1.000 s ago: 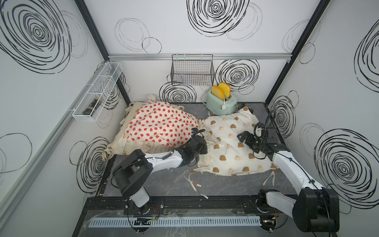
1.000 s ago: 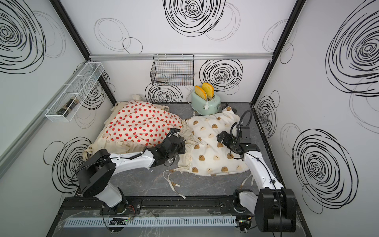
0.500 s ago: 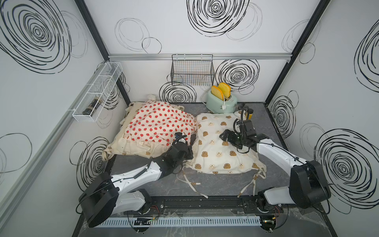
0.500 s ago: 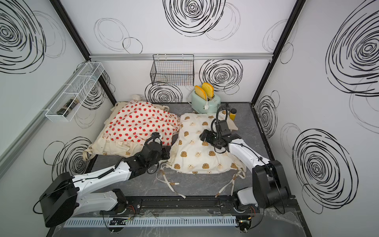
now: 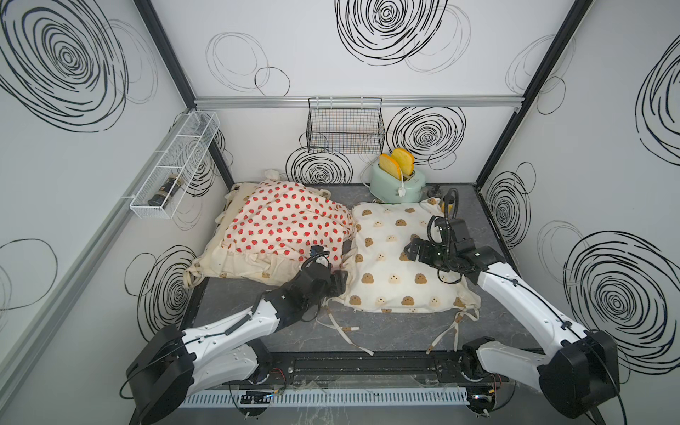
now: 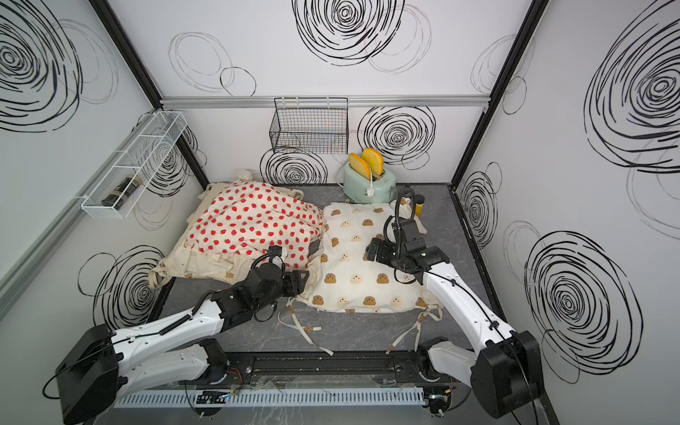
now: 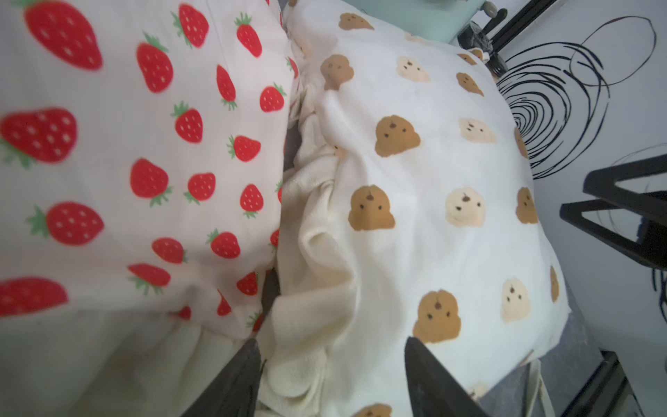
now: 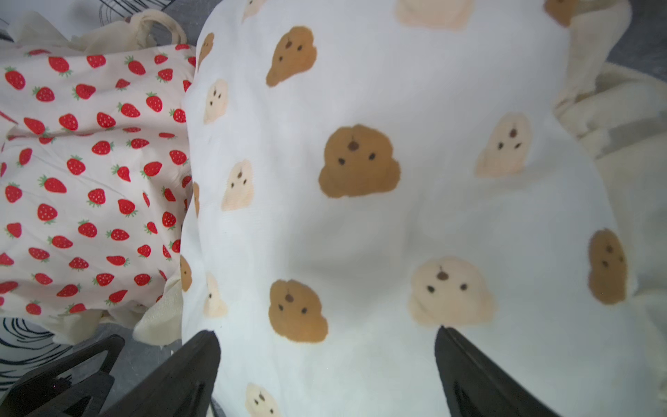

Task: Zip up pillowcases
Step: Adjust the pillowcase at the center of the board.

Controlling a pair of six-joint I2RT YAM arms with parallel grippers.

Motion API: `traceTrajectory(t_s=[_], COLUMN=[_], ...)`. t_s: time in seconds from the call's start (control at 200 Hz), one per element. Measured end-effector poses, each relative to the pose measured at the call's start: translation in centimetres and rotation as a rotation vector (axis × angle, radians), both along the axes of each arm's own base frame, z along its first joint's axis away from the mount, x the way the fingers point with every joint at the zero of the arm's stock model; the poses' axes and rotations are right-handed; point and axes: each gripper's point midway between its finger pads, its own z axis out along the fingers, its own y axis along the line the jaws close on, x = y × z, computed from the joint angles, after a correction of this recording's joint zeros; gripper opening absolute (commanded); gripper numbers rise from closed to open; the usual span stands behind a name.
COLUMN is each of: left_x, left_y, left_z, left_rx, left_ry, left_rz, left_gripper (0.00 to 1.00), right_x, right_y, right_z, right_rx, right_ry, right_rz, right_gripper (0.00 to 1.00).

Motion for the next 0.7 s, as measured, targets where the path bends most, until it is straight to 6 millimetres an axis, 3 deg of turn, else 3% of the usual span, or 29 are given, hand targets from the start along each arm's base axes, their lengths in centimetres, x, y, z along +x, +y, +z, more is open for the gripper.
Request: traceTrajectory(t_s=[0.19,0.38,0.505,0.7], left_x=[-3.5,-4.3,-4.2,-4.2], left_y=[-0.8,-1.5,-2.3,-3.4], left_z=[-3.7,-6.1,-6.5,-7.6], left_rx=[-0.005,-0.025,-0.056,-0.084], left_ry=[0.111,0.186,0.193,0.216], left_rz=[-0.083,-0.092,-0.092,-0.092], left_gripper=[0.81,0.82,0.82,0.80], right_x=[-4.0,-8.1,-9.2,-8.9], right_y=[3.7,6.7,7.1,5.5], right_z=[-1.2,-1.9,-2.2,-2.6], right_rx=[-0.057,-0.092,-0.106,-0.141], right_ry=[0.059,0.100,0.118,0.114], right_rz=[0.135,0.218,0.209,0.143], right_gripper=[0.98,0.98,0.97,0.98])
